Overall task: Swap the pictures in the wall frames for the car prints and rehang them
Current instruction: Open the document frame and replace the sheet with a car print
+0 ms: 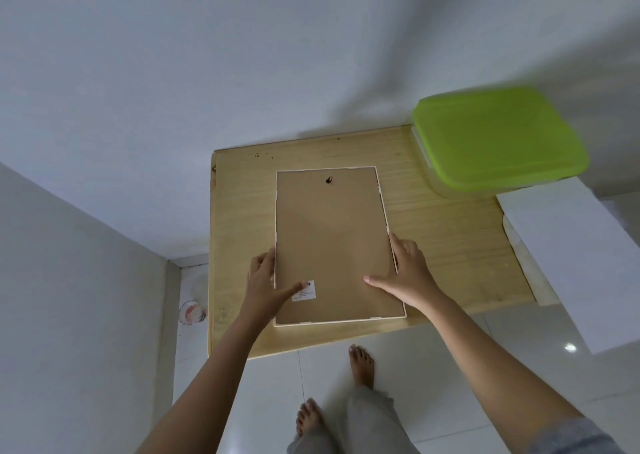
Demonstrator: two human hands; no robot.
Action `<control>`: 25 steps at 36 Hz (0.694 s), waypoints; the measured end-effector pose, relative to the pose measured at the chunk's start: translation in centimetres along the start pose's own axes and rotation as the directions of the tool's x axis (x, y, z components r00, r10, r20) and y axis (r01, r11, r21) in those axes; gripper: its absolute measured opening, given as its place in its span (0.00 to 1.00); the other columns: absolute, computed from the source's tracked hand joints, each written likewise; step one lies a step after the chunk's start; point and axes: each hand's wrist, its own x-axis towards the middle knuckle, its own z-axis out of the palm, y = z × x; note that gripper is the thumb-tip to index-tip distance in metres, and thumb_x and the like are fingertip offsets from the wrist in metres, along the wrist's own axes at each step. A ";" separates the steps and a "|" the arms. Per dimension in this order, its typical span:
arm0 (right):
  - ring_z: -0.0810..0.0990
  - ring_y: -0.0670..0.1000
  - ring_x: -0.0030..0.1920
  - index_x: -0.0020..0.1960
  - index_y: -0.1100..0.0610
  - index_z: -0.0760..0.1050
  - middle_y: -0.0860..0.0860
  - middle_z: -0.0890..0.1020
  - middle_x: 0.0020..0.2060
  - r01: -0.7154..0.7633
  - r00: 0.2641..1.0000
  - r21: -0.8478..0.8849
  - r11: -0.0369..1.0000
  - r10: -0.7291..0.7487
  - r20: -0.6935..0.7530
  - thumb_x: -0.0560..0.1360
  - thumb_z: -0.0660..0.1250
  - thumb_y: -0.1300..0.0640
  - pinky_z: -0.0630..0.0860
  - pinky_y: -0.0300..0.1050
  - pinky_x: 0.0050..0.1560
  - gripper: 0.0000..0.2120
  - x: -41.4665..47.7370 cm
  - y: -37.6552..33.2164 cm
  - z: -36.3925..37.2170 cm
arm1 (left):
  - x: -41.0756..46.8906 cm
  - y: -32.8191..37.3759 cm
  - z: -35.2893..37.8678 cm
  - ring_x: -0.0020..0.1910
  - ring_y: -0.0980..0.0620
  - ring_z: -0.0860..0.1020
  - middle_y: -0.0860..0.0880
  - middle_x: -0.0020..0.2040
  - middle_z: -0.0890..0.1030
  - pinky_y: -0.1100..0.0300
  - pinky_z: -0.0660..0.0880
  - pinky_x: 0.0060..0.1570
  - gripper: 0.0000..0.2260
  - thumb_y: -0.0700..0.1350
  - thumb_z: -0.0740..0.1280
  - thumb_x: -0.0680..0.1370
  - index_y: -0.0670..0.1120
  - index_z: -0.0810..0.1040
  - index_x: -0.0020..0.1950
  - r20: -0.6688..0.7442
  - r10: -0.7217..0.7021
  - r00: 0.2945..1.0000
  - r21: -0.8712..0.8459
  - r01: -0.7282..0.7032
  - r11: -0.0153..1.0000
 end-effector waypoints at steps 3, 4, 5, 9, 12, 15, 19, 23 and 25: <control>0.58 0.52 0.70 0.76 0.53 0.47 0.51 0.56 0.71 -0.004 1.000 -0.055 0.998 0.004 -0.012 0.64 0.73 0.40 0.62 0.47 0.68 0.51 -1.0 -0.1 0.5 | -0.7 -0.6 0.2 0.63 0.51 0.69 0.52 0.63 0.64 0.57 0.67 0.65 0.41 0.45 0.77 0.66 0.50 0.59 0.74 0.013 0.026 1.000 -0.027 -0.026 0.999; 0.58 0.53 0.70 0.76 0.53 0.47 0.51 0.56 0.72 -0.012 1.000 -0.079 0.997 0.010 -0.025 0.64 0.73 0.40 0.62 0.48 0.68 0.51 -1.2 -0.2 0.7 | -0.9 -0.8 0.2 0.63 0.51 0.69 0.52 0.64 0.65 0.55 0.67 0.66 0.41 0.45 0.77 0.66 0.50 0.59 0.74 0.007 0.032 0.999 -0.026 -0.031 0.999; 0.58 0.54 0.70 0.76 0.53 0.46 0.51 0.55 0.72 -0.020 0.999 -0.101 0.995 0.016 -0.041 0.65 0.72 0.39 0.61 0.49 0.68 0.51 -1.4 -0.3 0.9 | -1.0 -0.9 0.4 0.64 0.51 0.69 0.52 0.65 0.65 0.53 0.67 0.66 0.41 0.45 0.77 0.67 0.50 0.59 0.74 0.001 0.033 0.999 -0.023 -0.033 0.999; 0.58 0.55 0.70 0.76 0.53 0.46 0.51 0.55 0.73 -0.035 0.997 -0.137 0.990 0.025 -0.074 0.65 0.71 0.38 0.61 0.50 0.67 0.50 -1.6 -0.7 1.3 | -1.5 -0.4 0.6 0.67 0.49 0.66 0.50 0.69 0.64 0.47 0.66 0.67 0.40 0.47 0.75 0.68 0.49 0.58 0.75 -0.023 0.014 1.000 -0.020 -0.014 1.000; 0.58 0.55 0.70 0.76 0.55 0.46 0.52 0.55 0.73 -0.029 0.998 -0.123 0.992 0.021 -0.067 0.66 0.71 0.38 0.61 0.50 0.67 0.50 -1.8 -0.8 1.2 | -2.0 0.1 0.9 0.69 0.49 0.64 0.49 0.72 0.63 0.50 0.64 0.69 0.38 0.48 0.73 0.71 0.47 0.57 0.75 -0.037 0.022 0.999 0.034 -0.021 0.999; 0.56 0.57 0.70 0.75 0.59 0.46 0.55 0.56 0.73 -0.028 0.997 -0.151 0.988 0.017 -0.079 0.68 0.68 0.37 0.60 0.49 0.68 0.49 -2.3 -1.0 1.3 | -2.7 0.5 1.3 0.71 0.48 0.60 0.47 0.73 0.61 0.52 0.60 0.70 0.34 0.48 0.69 0.74 0.45 0.55 0.75 -0.073 0.030 0.997 0.109 -0.022 0.994; 0.59 0.57 0.68 0.75 0.61 0.50 0.57 0.62 0.69 -0.038 0.990 -0.169 0.985 0.013 -0.144 0.70 0.66 0.39 0.61 0.48 0.66 0.45 -3.0 -1.1 2.1 | -3.8 0.7 2.0 0.72 0.48 0.58 0.48 0.74 0.59 0.52 0.57 0.70 0.31 0.47 0.65 0.77 0.44 0.54 0.76 -0.110 0.007 0.994 0.090 0.003 0.996; 0.61 0.56 0.64 0.73 0.61 0.57 0.57 0.66 0.62 -0.070 0.979 0.076 0.995 0.083 -0.188 0.70 0.70 0.48 0.63 0.46 0.64 0.38 -3.0 -1.3 2.7 | -3.9 1.0 2.6 0.73 0.47 0.56 0.47 0.75 0.57 0.50 0.56 0.71 0.31 0.47 0.64 0.78 0.44 0.51 0.76 -0.128 -0.021 0.992 0.095 0.034 0.995; 0.66 0.57 0.61 0.66 0.60 0.68 0.57 0.69 0.56 -0.096 0.968 0.212 0.973 0.140 -0.207 0.70 0.71 0.54 0.66 0.45 0.58 0.28 -2.8 -1.4 2.7 | -3.8 1.1 2.7 0.73 0.46 0.55 0.47 0.75 0.56 0.49 0.54 0.72 0.32 0.48 0.64 0.77 0.44 0.51 0.76 -0.136 -0.033 0.990 0.091 0.046 0.995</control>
